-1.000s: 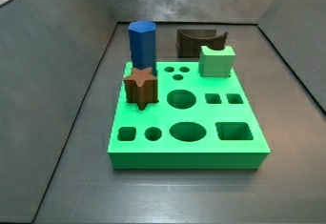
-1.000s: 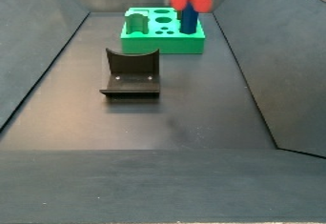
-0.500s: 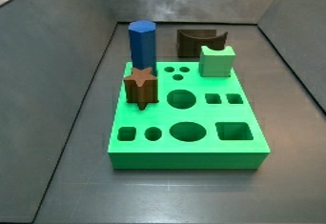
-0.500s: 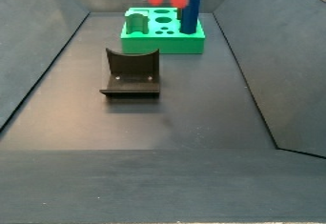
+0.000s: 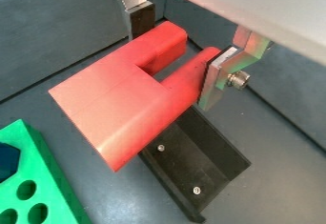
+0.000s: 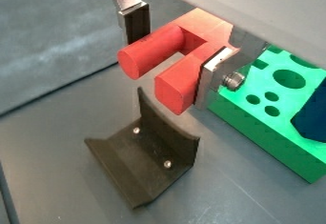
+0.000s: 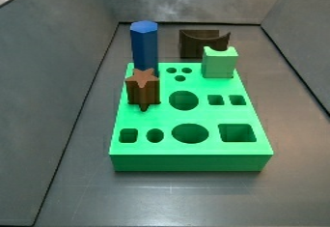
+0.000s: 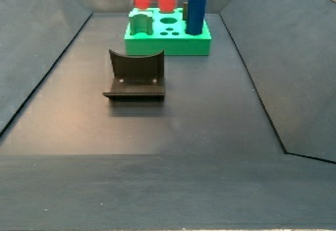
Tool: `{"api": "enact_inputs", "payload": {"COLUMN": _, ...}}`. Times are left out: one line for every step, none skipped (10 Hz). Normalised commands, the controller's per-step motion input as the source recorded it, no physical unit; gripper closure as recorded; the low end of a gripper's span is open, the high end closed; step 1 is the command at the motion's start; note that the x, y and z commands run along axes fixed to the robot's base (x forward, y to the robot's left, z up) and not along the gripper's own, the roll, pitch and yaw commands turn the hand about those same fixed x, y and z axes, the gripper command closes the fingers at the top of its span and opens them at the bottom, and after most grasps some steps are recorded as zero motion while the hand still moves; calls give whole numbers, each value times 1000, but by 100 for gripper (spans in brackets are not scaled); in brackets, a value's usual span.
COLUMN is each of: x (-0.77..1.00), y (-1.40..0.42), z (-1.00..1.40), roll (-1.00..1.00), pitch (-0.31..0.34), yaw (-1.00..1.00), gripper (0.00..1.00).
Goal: Pick up the square-circle object. Move up. Rotate the square-circle object. Place the square-circle object on the fixture. Regrasp the square-circle object. Move to above the board. Insert the square-circle object.
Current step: Place the square-circle object on the fixture.
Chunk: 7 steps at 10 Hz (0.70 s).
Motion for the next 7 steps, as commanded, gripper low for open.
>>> {"api": "enact_inputs", "payload": {"x": 684, "y": 471, "z": -147, "roll": -1000, "pitch": 321, "yaw": -123, "gripper": 100}}
{"api": "enact_inputs", "payload": {"x": 591, "y": 273, "z": -54, "roll": -1000, "pitch": 313, "yaw": -141, "gripper": 100}}
{"api": "enact_inputs", "payload": {"x": 481, "y": 117, "z": -34, "roll": -1000, "pitch": 310, "yaw": -164, "gripper": 100}}
{"api": "enact_inputs", "payload": {"x": 397, "y": 94, "z": -25, "roll": -1000, "pitch": 306, "yaw": -192, "gripper": 100}}
{"api": "enact_inputs", "payload": {"x": 343, "y": 84, "z": -16, "roll": -939, "pitch": 281, "yaw": -202, "gripper": 100}}
{"api": "enact_inputs", "payload": {"x": 237, "y": 67, "z": -8, "roll": -704, "pitch": 203, "yaw": -192, "gripper": 100}}
{"api": "enact_inputs", "payload": {"x": 132, "y": 55, "z": -11, "roll": -464, "pitch": 139, "yaw": -177, "gripper": 100}}
